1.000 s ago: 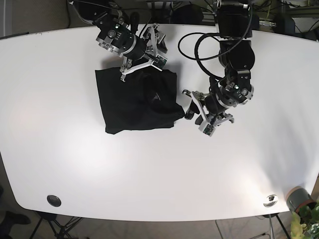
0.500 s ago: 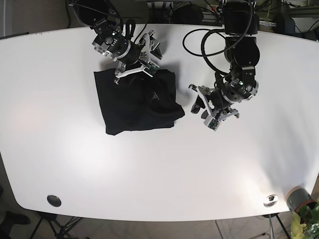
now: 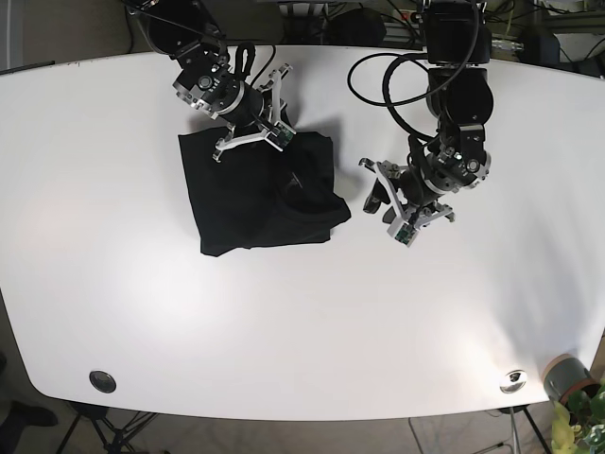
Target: Fold the T-shirt properly
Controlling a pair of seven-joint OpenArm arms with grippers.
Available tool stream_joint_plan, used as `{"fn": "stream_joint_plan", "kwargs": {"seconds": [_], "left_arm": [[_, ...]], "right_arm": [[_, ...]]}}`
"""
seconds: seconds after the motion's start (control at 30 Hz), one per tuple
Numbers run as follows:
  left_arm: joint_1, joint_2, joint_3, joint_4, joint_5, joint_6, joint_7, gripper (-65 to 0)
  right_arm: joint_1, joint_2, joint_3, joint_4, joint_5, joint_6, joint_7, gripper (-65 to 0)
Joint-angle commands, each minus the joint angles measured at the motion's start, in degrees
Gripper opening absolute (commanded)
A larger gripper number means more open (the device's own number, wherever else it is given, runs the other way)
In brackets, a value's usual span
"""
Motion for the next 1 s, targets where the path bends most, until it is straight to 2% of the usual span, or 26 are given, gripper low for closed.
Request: {"fn": "stream_joint_plan", "kwargs": {"seconds": [0.0,0.17,0.37,0.7,0.83,0.97], "left_arm": [[-1.0,-0.1,0.0,0.9,-0.7,-0.3,-1.2,-44.0],[-1.0,-0.1,0.0,0.8,-0.7,-0.3,-1.2,-44.0],[-0.9,-0.1,0.0,0.8,-0.7,-0.3,-1.2,-44.0],[0.0,0.0,0.0,0.9,-0.7,-0.3,-1.2,-44.0],[0.2,-0.1,0.0,1.1,-0.7,-0.3,-1.2,-44.0],[0.8,-0.1,-0.1,1.5,-0.7,-0.3,-1.2,-44.0]], "right_arm": [[-0.4,0.0,0.0,3.2,0.0,0.41,0.0,-60.7],[-2.0,-0.2,0.0,10.0,0.1,0.41,-1.8,-62.6],[-0.7,-4.4,-0.1,14.5,0.0,0.76,-7.2,-62.6],[5.6,-11.7,-0.4,14.3,0.1,0.85,-12.6,-62.6],[8.0,-13.3,-0.4,12.7,0.1,0.85,-13.5,-62.6],[9.4,-13.7,-0.4,9.8,0.1,0.94,-13.5,-62.6]]}}
